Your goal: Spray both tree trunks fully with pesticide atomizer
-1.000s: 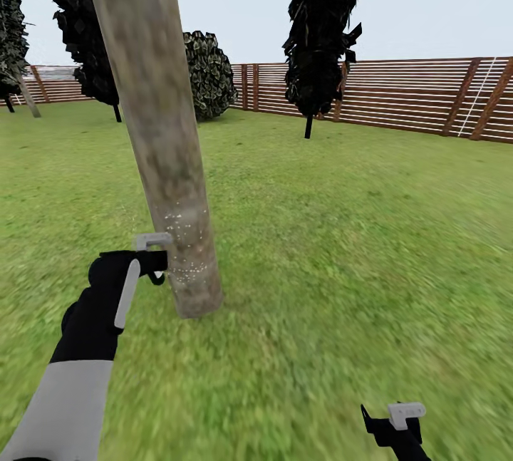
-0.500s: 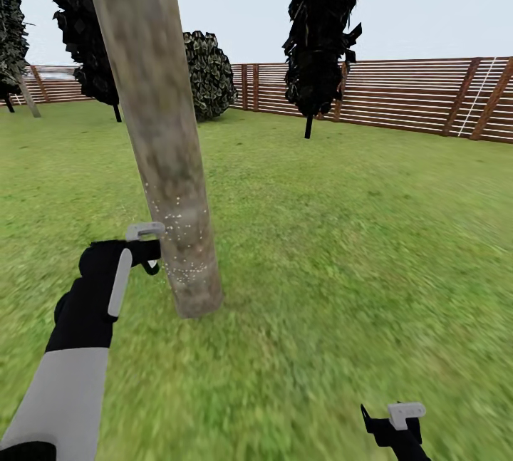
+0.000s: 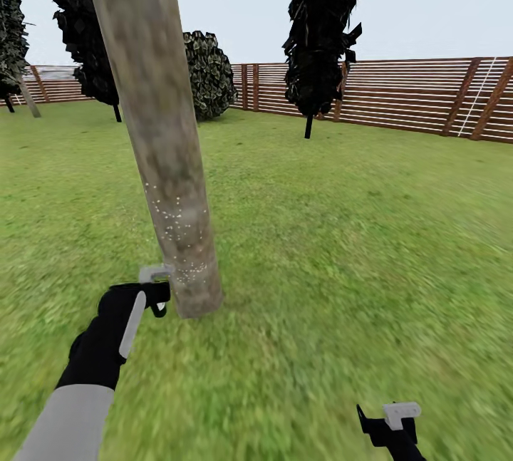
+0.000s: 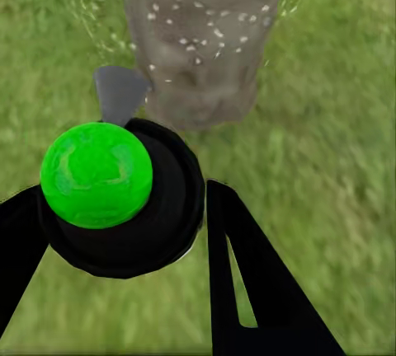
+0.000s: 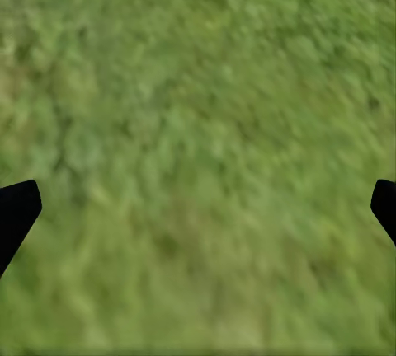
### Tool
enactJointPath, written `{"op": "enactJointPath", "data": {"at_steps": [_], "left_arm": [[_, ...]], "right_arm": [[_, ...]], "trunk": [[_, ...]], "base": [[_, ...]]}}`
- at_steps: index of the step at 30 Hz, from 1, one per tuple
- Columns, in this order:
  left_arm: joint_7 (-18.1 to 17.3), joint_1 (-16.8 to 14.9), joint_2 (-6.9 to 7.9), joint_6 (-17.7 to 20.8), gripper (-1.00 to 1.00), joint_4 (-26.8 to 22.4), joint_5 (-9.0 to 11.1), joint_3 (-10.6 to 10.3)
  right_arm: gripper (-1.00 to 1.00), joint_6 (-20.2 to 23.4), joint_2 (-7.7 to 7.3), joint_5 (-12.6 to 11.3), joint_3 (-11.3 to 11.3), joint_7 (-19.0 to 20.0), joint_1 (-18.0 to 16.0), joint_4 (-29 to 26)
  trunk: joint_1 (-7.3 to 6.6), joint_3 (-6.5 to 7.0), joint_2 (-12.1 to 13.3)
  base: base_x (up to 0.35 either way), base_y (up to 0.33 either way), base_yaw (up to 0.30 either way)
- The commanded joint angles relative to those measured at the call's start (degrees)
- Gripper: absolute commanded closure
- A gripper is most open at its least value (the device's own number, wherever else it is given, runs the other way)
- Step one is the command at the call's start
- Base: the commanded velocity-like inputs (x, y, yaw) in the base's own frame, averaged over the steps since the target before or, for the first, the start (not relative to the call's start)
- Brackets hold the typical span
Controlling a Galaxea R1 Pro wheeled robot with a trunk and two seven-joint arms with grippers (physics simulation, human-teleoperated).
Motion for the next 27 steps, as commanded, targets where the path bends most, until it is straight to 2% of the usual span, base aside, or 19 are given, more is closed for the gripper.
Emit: {"op": "enactJointPath", "data": {"at_steps": [1, 3, 6, 10, 13, 15, 16, 17, 19, 21, 27], "left_arm": [[0.0, 0.0, -0.01, -1.5, 1.0, 1.7, -0.1, 0.0], [0.0, 0.1, -0.1, -7.0, 1.0, 8.7, 0.0, -0.1], [0.1, 0.1, -0.44, -12.2, 1.0, 13.3, -0.2, -0.1], [0.1, 0.2, -2.42, -14.0, 1.0, 15.2, -0.7, -0.1], [0.2, 0.5, -2.62, -16.5, 1.0, 18.4, -1.3, -0.2], [0.6, 1.5, -2.68, -17.3, 1.0, 20.7, -2.4, -0.3], [0.7, 2.1, -2.76, -19.2, 1.0, 22.6, -3.6, -0.3], [0.9, 2.4, -2.8, -23.9, 1.0, 25.5, -5.4, -0.2], [1.2, 2.6, -2.83, -29.2, 1.0, 29.5, -6.5, 0.0], [1.4, 2.6, -2.9, -31.2, 1.0, 31.0, -6.7, 0.2], [1.7, 2.6, -2.94, -31.2, 1.0, 31.0, -7.0, 0.4]], "right_arm": [[-1.0, 0.0, 0.01, 0.0, 0.0, 0.0, 0.0, 0.0], [-1.0, 0.0, 0.01, 0.0, 0.0, 0.0, 0.0, 0.0], [-1.0, 0.0, 0.01, 0.0, 0.0, 0.0, 0.0, 0.0], [-1.0, 0.0, 0.01, 0.0, 0.0, -0.1, 0.0, 0.0], [-1.0, 0.0, 0.01, 0.1, 0.0, -0.1, 0.0, 0.0], [-1.0, 0.0, 0.01, 0.1, 0.0, -0.1, 0.0, 0.0], [-1.0, 0.0, 0.01, 0.1, 0.0, -0.1, 0.0, 0.0], [-1.0, 0.0, 0.01, 0.1, 0.0, -0.1, 0.0, 0.0], [-1.0, 0.0, 0.01, 0.1, 0.0, -0.1, 0.0, 0.0], [-1.0, 0.0, 0.01, 0.1, 0.0, -0.1, 0.0, 0.0], [-1.0, 0.0, 0.01, 0.1, 0.0, 0.2, 0.0, 0.0]], "trunk": [[0.0, 0.0, 0.0], [0.0, 0.0, 0.0], [0.0, 0.0, 0.0], [0.0, 0.0, 0.0], [0.0, 0.0, 0.0], [0.0, 0.0, 0.0], [0.0, 0.0, 0.0], [0.0, 0.0, 0.0], [0.0, 0.0, 0.0], [0.0, 0.0, 0.0], [0.0, 0.0, 0.0]], "base": [[0.0, 0.0, 0.0], [0.0, 0.0, 0.0], [0.0, 0.0, 0.0], [0.0, 0.0, 0.0], [0.0, 0.0, 0.0], [0.0, 0.0, 0.0], [0.0, 0.0, 0.0], [0.072, -0.037, 0.0], [0.166, -0.129, 0.0], [0.214, -0.187, 0.0], [0.222, -0.205, 0.0]]}}
